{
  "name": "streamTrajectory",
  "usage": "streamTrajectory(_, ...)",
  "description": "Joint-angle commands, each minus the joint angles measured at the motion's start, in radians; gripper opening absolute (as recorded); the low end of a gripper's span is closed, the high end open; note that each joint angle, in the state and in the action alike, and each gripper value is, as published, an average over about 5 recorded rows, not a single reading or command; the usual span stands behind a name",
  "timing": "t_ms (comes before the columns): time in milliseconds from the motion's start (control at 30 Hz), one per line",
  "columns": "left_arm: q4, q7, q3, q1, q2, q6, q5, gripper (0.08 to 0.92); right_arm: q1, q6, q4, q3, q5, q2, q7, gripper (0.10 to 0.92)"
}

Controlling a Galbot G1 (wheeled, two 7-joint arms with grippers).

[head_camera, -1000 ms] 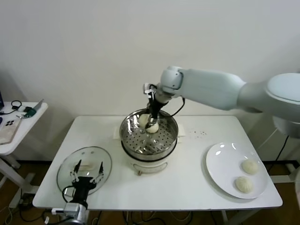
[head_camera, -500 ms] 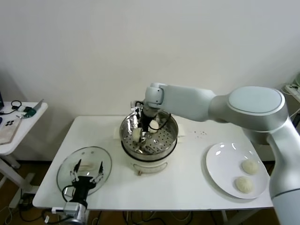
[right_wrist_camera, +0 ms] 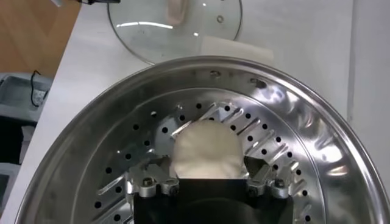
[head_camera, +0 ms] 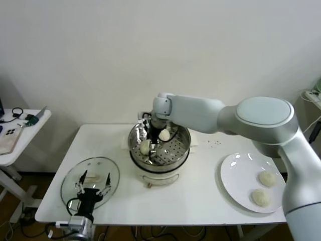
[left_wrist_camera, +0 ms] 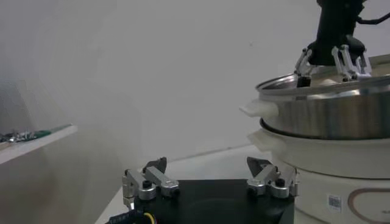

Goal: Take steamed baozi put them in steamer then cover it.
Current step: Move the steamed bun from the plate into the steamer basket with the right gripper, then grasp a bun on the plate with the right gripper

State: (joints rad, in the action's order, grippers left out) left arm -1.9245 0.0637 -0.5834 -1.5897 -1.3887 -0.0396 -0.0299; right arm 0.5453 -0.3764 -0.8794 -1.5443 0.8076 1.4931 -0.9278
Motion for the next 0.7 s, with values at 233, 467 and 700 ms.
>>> streamTrajectory(233, -0.001, 0.002, 0.001, -0.002, -0.002, -0.001, -0.001, 0.823, 0.231, 0.029, -0.272, -0.016, 0.000, -0.255, -0.064, 0.823)
streamTrajectory(467, -0.001, 0.004, 0.001, -0.006, -0.001, -0.003, 0.001, 0.823, 0.349, 0.065, -0.500, -0.077, -0.113, -0.554, -0.091, 0.823)
streamTrajectory(700, -0.010, 0.005, -0.004, -0.014, -0.005, -0.005, 0.001, 0.823, 0.306, 0.118, -0.660, -0.116, -0.392, -0.842, -0.138, 0.823)
